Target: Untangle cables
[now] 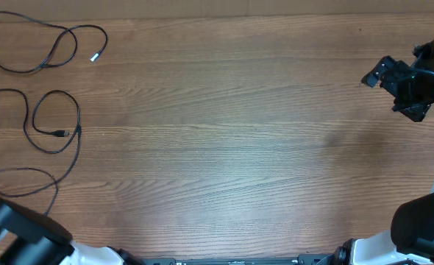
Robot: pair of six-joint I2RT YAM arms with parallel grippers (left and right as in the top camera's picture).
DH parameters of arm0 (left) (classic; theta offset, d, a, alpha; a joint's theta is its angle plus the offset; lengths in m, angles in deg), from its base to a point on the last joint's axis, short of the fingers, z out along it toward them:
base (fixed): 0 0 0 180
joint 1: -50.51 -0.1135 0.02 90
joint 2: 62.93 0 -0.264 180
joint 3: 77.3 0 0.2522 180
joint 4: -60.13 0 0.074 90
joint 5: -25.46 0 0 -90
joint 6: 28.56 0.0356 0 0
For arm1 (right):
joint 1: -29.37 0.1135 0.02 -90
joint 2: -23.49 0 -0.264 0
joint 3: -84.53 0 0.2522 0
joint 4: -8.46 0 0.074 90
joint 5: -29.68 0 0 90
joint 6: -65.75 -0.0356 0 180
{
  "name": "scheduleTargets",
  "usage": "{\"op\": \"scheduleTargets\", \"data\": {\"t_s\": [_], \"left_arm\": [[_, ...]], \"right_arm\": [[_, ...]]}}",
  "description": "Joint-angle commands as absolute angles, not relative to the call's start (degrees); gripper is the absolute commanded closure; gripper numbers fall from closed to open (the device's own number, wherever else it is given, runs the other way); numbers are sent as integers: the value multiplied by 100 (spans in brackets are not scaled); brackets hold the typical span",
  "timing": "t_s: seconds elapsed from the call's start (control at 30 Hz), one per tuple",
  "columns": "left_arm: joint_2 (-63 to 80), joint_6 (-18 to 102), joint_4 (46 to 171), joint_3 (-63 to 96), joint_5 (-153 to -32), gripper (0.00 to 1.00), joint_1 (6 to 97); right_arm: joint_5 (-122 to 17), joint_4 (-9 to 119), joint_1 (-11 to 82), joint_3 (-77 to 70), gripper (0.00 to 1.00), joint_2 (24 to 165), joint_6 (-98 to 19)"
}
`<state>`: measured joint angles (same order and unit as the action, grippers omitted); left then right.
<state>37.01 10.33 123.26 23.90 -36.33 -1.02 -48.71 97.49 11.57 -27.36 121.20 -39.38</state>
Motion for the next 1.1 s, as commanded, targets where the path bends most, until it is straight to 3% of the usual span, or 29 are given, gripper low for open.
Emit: {"op": "scheduleTargets", "data": {"t_s": [0.0,0.37,0.5,0.67,1.07], "left_arm": [[4062,1879,12225,2320,-3616,36,-117],[4084,2294,12334,2342,-3762,39,-65],[4084,2665,12334,2337,-4107,50,-19],[4165,2974,12269,2206,-4453,51,-32],[5544,3358,12336,2160,-5104,57,-54]], "right_arm": [[-4866,9733,1161,-2749,0,12129,-3919],[-4866,9735,1161,-2749,0,12129,-3919],[-4868,9735,1161,-2749,0,12129,-3919],[-4868,9735,1161,-2749,0,12129,-3919],[-4868,9735,1161,-2749,0,12129,-3919]]}}
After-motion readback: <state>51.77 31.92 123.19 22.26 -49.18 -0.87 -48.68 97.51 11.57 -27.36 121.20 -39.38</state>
